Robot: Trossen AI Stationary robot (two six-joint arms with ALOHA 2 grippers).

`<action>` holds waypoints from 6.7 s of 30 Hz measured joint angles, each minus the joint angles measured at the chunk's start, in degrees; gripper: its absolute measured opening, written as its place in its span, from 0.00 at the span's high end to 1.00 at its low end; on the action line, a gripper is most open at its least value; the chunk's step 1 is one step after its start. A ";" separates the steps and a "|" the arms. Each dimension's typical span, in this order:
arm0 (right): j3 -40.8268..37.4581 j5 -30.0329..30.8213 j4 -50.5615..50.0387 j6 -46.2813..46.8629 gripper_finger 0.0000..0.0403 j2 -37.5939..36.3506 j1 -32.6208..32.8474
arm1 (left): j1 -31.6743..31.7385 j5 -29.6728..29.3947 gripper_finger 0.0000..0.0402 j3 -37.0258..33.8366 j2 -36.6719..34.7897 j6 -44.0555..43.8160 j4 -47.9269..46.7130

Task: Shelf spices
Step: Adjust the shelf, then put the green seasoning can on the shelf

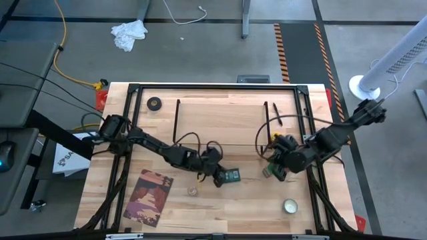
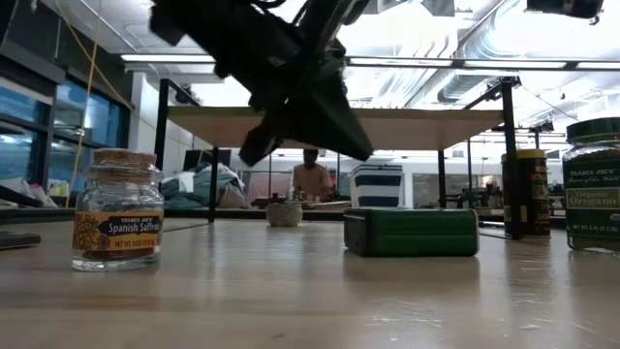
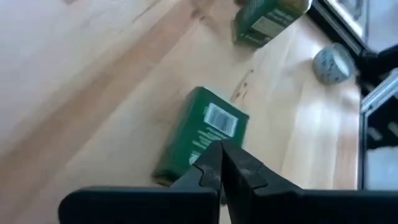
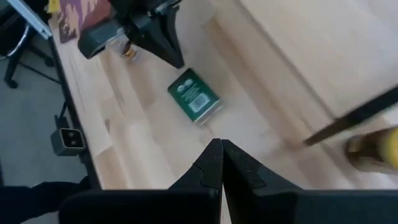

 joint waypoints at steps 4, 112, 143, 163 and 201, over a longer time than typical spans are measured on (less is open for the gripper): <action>0.61 1.01 -3.41 0.52 1.00 -2.04 0.00 | 1.68 1.90 1.00 3.92 -4.14 7.09 -7.47; -10.31 -15.00 34.46 18.45 1.00 23.37 -8.07 | -8.06 -6.36 1.00 3.16 -5.97 14.90 -26.27; -10.62 -14.97 37.57 7.91 0.82 27.36 -9.92 | -5.77 -1.75 1.00 1.99 -1.60 1.79 -19.45; -11.04 -12.88 33.97 18.27 0.58 28.43 -12.06 | -6.12 -0.59 1.00 1.97 3.33 -4.79 -11.18; -11.01 -16.11 46.92 12.08 1.00 28.56 -12.74 | -4.61 -6.56 1.00 2.03 -2.60 4.06 -5.45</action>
